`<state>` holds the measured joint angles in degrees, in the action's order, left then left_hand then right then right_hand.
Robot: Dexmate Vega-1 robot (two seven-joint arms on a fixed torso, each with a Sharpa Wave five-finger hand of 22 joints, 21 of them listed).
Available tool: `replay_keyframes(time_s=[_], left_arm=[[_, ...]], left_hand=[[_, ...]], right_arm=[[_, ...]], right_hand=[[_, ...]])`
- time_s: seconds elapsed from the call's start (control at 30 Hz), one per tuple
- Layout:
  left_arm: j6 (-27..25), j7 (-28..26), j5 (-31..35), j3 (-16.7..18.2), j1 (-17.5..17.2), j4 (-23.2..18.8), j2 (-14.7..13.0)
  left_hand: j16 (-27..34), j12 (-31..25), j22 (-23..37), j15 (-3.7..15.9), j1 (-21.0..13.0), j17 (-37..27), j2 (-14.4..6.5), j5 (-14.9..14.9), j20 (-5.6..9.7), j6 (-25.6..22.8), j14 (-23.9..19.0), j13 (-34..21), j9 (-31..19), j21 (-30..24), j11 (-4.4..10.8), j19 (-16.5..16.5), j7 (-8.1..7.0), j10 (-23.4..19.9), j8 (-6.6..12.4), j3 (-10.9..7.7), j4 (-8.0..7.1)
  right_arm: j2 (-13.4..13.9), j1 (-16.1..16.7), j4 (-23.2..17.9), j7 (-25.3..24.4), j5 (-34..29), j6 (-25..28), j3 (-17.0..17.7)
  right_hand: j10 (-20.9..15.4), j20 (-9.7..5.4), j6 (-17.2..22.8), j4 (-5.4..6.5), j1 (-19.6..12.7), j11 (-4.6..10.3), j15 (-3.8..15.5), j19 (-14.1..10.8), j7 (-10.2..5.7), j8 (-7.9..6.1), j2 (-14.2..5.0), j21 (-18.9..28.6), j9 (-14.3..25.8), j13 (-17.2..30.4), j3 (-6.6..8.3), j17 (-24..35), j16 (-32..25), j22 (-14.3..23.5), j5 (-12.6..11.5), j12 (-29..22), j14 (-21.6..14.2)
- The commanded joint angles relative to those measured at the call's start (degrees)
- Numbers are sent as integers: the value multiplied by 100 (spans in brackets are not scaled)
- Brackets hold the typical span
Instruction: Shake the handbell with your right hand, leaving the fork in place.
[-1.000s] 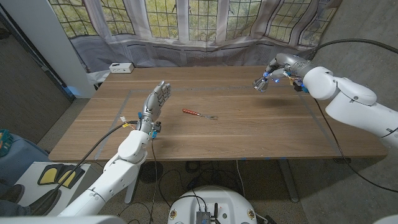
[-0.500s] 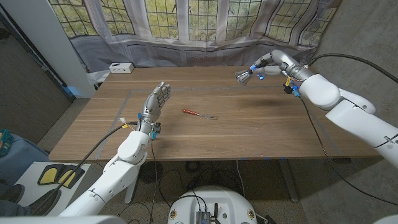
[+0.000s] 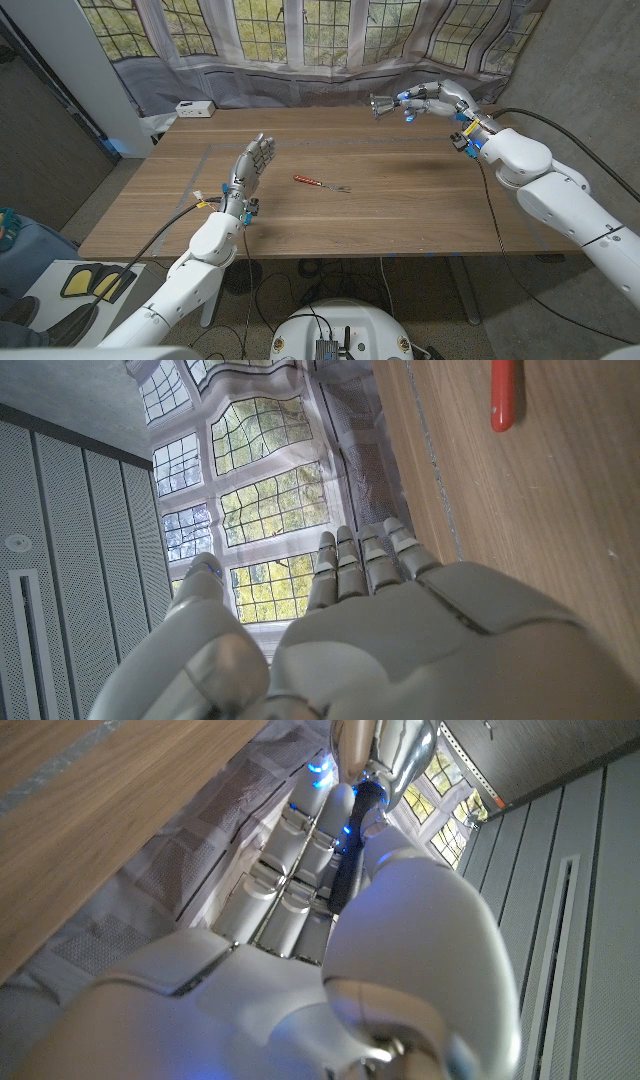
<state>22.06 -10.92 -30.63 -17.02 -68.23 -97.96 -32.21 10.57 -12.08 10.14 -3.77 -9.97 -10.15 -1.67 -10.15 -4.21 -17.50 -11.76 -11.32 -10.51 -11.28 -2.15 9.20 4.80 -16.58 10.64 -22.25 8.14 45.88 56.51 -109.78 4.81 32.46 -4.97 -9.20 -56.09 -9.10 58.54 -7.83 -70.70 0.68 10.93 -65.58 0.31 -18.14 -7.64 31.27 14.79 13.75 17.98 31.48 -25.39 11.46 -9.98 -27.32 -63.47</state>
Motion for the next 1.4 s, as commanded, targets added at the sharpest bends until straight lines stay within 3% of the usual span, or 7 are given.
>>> replay_keyframes(time_s=[0.03,0.37,0.6,0.83,1.1,1.3,1.4], left_arm=[[134,8,-24,11,-35,57,44],[108,32,-51,5,-61,70,26],[78,38,-60,24,-35,65,1],[74,55,-95,40,2,126,7],[61,147,-144,8,110,239,22],[84,183,-166,-8,171,318,50],[88,171,-160,-6,183,331,54]], left_hand=[[18,-18,18,7,-68,-10,22,16,38,-39,-42,-13,-9,-22,-5,23,33,-42,38,-44,-12],[18,-18,18,10,-69,-10,18,16,38,-48,-45,-13,-9,-22,0,26,25,-47,40,-47,-14],[18,-19,18,13,-70,-10,17,16,34,-60,-48,-13,-9,-20,-6,22,30,-50,44,-48,-15],[17,-15,18,7,-69,-11,15,17,27,-60,-46,-12,-9,-20,-12,22,29,-41,43,-49,-17],[16,-18,18,7,-69,-11,14,17,25,-64,-46,-12,-9,-19,-3,23,31,-51,43,-51,-18],[15,-18,18,7,-69,-11,14,17,26,-63,-45,-12,-9,-17,-4,17,27,-52,42,-51,-18],[16,-17,18,10,-69,-11,13,17,23,-61,-47,-12,-9,-17,-12,18,33,-51,41,-52,-19]], right_arm=[[321,26,-141,-316,177,79,-25],[1193,25,-820,-841,-1254,806,-93],[1887,-228,-1542,-898,-2147,2274,-329],[2379,-739,-2129,-736,-3402,3536,-942],[2521,-1342,-2406,-145,-5080,4477,-1815],[2445,-1764,-2362,679,-6481,4969,-2474],[2400,-1988,-2326,1355,-7642,5127,-2865]], right_hand=[[-186,23,6,12,-150,-158,-7,54,11,34,-93,57,13,552,-24,37,21,6,-35,-34,-28],[-186,38,8,26,-137,-157,-24,98,11,44,-94,94,18,570,-45,79,37,1,-31,-28,1],[-133,77,11,52,-98,-191,-88,263,10,35,-85,96,57,609,-75,124,101,-3,-28,-9,132],[-121,80,14,64,-77,-186,-67,322,-54,40,-83,119,61,643,-93,163,119,-7,-29,-8,170],[-138,73,35,79,-48,-188,-46,359,-89,40,-78,160,60,653,-108,178,148,-12,-33,-3,170],[-147,70,41,87,-30,-170,-25,382,-132,47,-74,186,51,645,-116,185,169,-16,-34,12,168],[-150,61,59,93,-18,-170,-35,393,-152,44,-72,203,46,647,-120,188,188,-19,-35,18,182]])
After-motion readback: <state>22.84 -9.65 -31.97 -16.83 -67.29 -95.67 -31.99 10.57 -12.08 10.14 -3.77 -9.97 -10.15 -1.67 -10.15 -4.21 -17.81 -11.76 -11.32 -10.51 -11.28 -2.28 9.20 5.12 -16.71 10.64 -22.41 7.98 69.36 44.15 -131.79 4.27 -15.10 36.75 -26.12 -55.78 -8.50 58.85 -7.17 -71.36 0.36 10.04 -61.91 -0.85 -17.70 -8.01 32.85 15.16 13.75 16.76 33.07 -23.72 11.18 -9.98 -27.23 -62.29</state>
